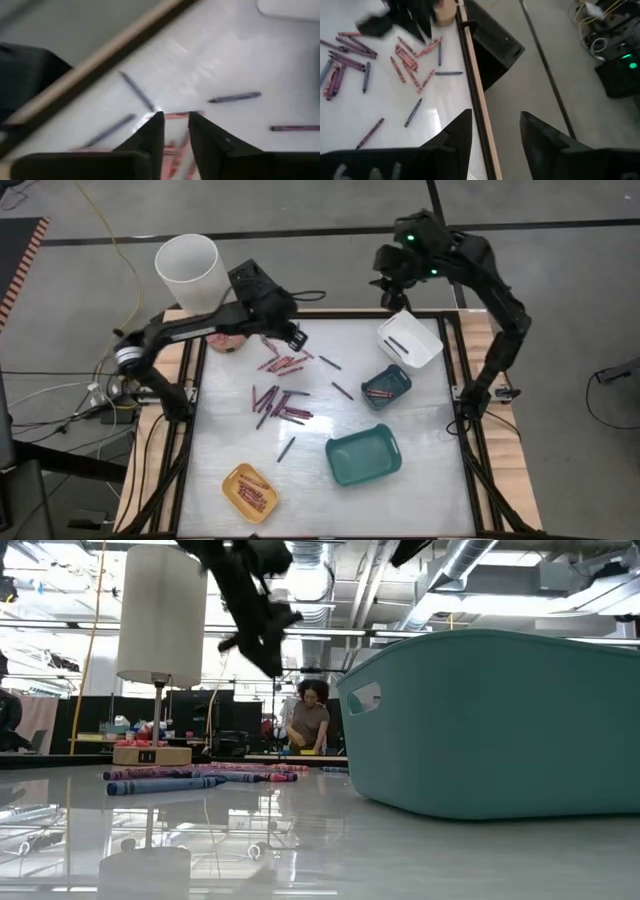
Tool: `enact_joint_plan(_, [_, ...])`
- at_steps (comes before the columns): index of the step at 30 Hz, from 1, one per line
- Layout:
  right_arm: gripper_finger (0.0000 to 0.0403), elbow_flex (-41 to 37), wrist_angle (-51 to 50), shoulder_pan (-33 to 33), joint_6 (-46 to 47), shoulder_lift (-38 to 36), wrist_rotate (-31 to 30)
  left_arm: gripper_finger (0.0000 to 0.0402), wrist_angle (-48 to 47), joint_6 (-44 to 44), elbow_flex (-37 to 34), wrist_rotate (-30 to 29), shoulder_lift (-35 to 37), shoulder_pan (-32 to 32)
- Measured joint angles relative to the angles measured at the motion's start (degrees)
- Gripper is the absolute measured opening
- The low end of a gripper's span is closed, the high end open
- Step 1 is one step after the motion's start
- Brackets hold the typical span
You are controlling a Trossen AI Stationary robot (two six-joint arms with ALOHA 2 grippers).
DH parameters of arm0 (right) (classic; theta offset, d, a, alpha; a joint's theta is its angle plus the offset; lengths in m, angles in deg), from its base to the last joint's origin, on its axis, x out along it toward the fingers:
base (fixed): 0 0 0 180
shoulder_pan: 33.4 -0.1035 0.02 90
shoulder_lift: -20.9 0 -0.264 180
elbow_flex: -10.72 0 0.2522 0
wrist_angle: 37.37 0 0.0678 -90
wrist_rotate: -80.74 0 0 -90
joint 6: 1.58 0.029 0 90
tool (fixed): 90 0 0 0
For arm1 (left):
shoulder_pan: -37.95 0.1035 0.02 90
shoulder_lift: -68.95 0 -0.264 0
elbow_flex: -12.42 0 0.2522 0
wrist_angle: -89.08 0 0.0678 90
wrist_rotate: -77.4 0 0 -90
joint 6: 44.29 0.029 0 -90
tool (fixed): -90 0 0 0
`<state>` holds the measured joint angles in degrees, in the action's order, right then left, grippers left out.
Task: Sort crayons
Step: Put the blue crayon into the white bin
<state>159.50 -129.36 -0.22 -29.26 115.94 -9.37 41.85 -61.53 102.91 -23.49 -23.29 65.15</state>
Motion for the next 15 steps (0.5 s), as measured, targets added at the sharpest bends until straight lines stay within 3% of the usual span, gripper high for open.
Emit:
enact_joint_plan(5, [0.016,0.0,-1.27,-0.67,1.8,-2.38,0.03,0.0137,2.9,-1.52,0.96,4.56,-8.64,2.5])
enact_joint_plan(10, [0.016,-0.39,-2.87,-2.23,2.43,-2.53,0.1,0.0186,3.2,-3.5,4.0,3.51,-14.03,4.23])
enact_joint_plan(15, [0.016,-0.39,-2.74,-3.81,2.16,-2.04,0.23,0.0205,1.61,-6.23,6.69,1.5,-17.95,5.19])
